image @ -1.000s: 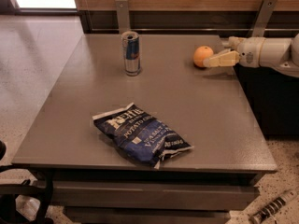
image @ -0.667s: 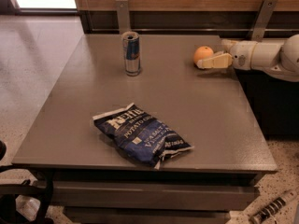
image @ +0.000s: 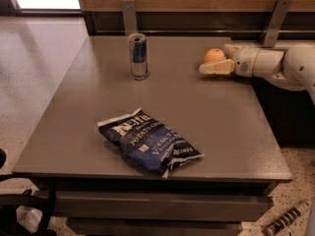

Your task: Move orange near blue chip bag

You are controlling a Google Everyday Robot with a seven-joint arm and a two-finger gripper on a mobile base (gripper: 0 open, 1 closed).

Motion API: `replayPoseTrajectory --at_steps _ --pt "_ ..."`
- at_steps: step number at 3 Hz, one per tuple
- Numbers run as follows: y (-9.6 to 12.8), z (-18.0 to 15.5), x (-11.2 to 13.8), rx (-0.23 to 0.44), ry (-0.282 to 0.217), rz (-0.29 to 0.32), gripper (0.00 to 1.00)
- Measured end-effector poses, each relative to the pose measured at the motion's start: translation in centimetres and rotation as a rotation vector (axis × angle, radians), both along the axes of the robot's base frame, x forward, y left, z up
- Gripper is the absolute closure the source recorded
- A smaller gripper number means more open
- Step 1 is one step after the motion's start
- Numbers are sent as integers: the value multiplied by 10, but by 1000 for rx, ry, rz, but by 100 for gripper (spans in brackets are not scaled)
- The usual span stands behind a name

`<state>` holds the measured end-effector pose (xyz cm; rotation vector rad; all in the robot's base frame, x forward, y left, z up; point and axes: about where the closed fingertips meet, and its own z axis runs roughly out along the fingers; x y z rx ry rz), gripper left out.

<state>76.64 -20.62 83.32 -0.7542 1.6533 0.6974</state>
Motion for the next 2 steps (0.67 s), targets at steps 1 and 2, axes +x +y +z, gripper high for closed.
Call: replayPoseTrajectory --at_steps 1,2 --pt "4 -1 1 1 1 6 17" --pt "7 -2 1 3 2 10 41"
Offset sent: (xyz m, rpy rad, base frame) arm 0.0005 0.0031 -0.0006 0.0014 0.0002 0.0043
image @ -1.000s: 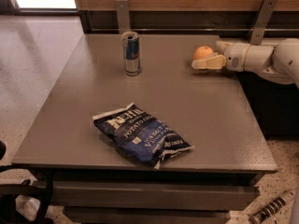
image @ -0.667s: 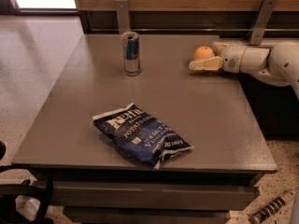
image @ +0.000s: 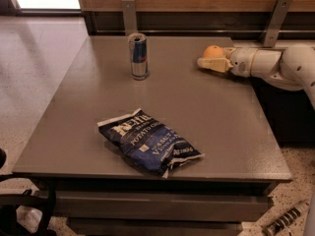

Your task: Move orange near blue chip bag

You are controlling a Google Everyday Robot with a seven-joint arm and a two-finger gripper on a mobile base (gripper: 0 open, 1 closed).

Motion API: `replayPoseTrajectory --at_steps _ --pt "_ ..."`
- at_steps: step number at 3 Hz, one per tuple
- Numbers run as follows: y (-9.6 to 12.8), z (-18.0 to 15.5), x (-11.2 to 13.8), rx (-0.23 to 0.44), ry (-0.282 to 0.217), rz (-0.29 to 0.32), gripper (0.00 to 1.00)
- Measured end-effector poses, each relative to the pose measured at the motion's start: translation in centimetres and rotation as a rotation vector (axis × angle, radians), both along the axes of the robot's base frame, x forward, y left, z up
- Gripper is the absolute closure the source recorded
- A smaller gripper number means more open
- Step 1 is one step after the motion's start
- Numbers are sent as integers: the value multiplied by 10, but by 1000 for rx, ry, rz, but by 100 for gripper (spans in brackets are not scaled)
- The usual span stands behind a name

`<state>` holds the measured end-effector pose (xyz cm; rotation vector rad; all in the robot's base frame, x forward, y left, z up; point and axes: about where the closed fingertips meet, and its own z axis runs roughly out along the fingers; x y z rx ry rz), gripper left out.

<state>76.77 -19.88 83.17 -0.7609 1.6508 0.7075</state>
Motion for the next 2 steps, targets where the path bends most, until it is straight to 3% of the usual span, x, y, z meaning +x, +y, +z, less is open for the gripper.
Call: replayPoseTrajectory --at_steps 2 --pt "7 -1 1 2 2 9 87"
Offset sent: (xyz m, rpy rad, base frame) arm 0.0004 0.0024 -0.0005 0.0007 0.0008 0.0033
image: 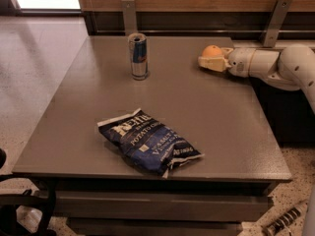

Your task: Move orange near blue chip bag

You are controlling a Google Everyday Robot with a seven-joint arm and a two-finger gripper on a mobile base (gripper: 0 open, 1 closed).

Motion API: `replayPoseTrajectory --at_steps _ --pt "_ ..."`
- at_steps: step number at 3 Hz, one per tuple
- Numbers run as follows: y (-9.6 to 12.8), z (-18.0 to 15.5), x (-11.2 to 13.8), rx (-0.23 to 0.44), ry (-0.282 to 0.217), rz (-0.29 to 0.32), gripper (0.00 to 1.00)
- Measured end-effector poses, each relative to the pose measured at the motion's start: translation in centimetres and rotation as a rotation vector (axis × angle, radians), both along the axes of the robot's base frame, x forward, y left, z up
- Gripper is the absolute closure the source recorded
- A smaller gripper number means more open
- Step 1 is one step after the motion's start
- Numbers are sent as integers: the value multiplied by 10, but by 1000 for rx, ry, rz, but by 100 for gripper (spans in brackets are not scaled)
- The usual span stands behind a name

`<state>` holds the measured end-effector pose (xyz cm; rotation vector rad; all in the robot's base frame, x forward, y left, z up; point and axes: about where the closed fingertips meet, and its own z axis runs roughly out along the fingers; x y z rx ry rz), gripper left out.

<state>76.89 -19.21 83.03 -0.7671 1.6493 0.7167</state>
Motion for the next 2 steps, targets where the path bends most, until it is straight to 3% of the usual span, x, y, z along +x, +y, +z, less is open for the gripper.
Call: replayPoseTrajectory --at_steps 1,2 --pt "4 0 0 1 1 6 100" --pt "4 0 0 1 1 6 100"
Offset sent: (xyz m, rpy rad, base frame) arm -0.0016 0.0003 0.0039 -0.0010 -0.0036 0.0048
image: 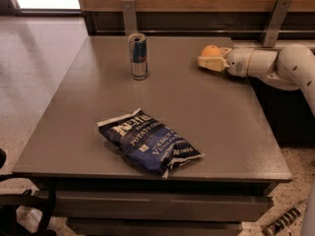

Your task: Move orange near blue chip bag

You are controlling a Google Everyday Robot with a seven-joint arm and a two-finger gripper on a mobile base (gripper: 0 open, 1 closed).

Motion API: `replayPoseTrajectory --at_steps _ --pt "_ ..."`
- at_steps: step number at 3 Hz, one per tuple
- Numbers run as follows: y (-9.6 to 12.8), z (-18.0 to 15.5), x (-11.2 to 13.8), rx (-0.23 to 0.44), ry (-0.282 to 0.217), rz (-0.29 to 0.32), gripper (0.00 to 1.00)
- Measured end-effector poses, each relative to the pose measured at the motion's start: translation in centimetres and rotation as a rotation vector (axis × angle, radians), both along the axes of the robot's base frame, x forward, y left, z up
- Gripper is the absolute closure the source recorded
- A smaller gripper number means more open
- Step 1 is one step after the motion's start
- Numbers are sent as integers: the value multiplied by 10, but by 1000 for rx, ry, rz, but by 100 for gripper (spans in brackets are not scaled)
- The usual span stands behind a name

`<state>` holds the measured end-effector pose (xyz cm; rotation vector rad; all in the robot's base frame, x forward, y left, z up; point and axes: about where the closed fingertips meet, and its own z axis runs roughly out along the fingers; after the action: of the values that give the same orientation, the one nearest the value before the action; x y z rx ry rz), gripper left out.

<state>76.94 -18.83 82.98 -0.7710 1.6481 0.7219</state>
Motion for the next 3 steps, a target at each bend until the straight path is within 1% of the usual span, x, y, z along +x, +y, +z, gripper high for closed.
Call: replayPoseTrajectory --at_steps 1,2,3 --pt "-5 14 -18 -6 -8 -1 100" --pt "-15 42 -57 -5 -40 -10 100" --pt "-23 55 -83 1 -58 -16 100"
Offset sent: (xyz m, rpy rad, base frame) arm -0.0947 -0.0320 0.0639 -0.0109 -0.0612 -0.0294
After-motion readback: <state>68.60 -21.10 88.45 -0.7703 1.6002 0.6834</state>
